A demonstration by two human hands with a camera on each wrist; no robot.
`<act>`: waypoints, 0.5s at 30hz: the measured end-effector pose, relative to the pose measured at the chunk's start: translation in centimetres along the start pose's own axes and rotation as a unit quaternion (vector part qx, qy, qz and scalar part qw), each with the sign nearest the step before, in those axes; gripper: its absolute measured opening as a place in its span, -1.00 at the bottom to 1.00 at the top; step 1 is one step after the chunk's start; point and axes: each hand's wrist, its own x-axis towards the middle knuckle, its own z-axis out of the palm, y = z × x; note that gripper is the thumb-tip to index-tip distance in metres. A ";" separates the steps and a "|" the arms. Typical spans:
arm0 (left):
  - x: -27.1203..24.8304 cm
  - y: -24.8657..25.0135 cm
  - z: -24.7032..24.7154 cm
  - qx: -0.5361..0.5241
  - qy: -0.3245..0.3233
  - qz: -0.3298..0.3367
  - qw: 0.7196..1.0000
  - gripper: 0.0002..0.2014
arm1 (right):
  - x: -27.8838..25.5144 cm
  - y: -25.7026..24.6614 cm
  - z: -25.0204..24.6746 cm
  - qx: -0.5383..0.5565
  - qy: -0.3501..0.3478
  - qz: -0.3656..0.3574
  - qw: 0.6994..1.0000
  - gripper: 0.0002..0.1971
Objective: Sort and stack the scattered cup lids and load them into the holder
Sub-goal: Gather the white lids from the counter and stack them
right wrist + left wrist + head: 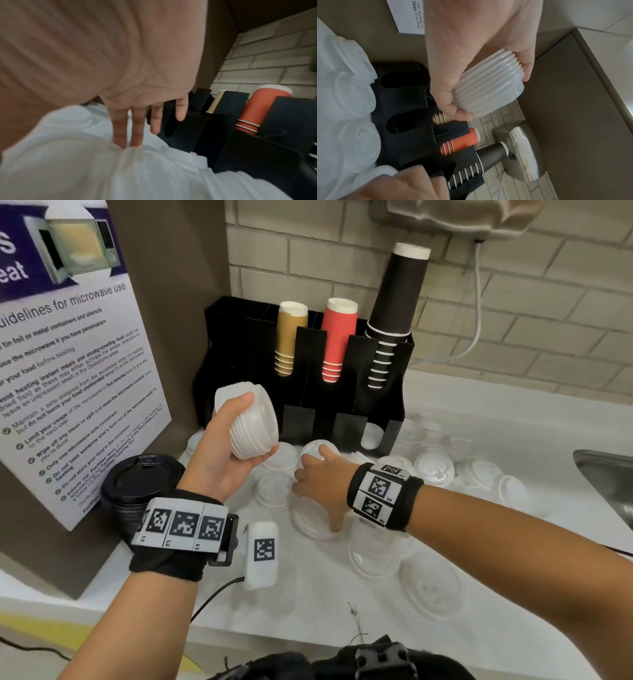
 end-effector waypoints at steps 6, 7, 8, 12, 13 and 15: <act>0.4 0.9 -1.0 -0.004 0.010 0.029 1.000 -0.73 | -2.0 2.4 -1.1 0.359 0.137 -0.011 0.923 -0.26; 0.4 1.0 -1.1 -0.002 0.013 0.030 0.999 -0.71 | -2.4 3.0 -1.0 0.420 0.165 -0.003 0.892 -0.28; 0.4 1.0 -1.0 -0.001 0.013 0.029 0.999 -0.69 | -2.8 3.7 -0.9 0.475 0.192 0.010 0.859 -0.30; 0.3 0.4 -0.8 0.029 -0.001 0.010 1.000 -0.38 | -4.6 6.3 -0.2 0.627 0.282 0.082 0.721 -0.34; 0.2 0.1 -0.7 0.035 -0.006 0.001 0.999 -0.32 | -5.2 6.6 0.0 0.658 0.304 0.091 0.683 -0.34; 0.0 -0.7 -0.3 0.039 -0.019 -0.017 0.999 -0.28 | -6.3 6.4 0.3 0.707 0.349 0.100 0.606 -0.38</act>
